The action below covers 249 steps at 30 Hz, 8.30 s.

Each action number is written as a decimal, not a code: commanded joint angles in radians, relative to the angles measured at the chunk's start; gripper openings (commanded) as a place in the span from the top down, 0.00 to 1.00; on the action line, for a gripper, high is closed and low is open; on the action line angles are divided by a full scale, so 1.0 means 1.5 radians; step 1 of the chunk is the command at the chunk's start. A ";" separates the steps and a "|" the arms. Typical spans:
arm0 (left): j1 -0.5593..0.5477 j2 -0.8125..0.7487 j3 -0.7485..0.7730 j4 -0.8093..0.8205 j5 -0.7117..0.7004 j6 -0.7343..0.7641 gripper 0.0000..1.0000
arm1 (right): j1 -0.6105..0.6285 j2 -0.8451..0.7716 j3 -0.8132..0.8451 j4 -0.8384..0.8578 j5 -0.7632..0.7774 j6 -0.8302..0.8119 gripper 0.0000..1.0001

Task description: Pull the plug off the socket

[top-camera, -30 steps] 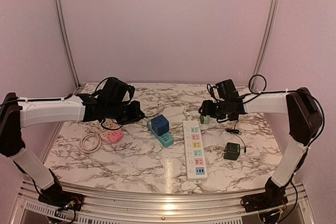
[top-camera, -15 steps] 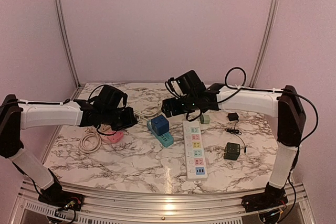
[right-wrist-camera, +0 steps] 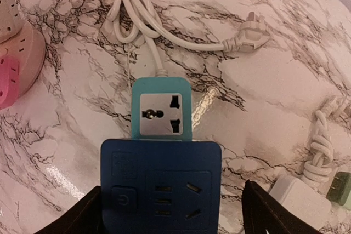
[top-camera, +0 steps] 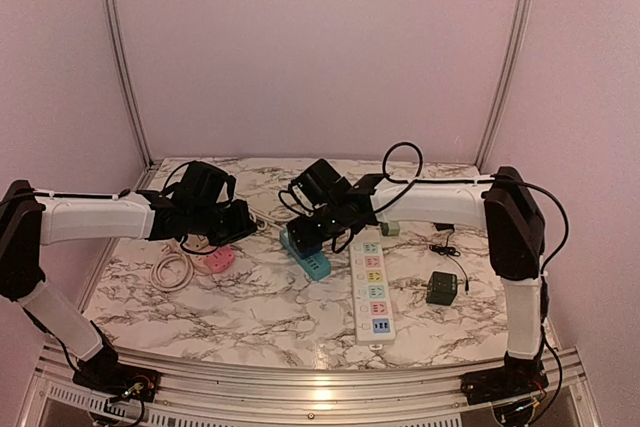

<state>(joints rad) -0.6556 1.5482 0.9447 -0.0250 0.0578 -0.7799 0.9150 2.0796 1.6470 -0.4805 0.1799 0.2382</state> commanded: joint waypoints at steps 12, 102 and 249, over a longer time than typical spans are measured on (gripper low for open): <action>0.005 0.046 0.013 0.069 0.057 -0.027 1.00 | 0.013 0.033 0.036 -0.020 0.011 -0.010 0.73; -0.057 0.286 0.005 -0.030 -0.010 0.030 1.00 | 0.037 -0.089 -0.027 0.015 0.072 0.073 0.85; -0.053 -0.004 0.089 -0.165 0.015 0.103 1.00 | -0.265 0.086 0.132 0.225 -0.354 0.204 0.82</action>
<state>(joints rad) -0.7422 1.6012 1.1110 -0.2081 0.1097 -0.6418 0.5346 2.1380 1.7496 -0.2306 -0.2951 0.4847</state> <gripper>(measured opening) 0.004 0.574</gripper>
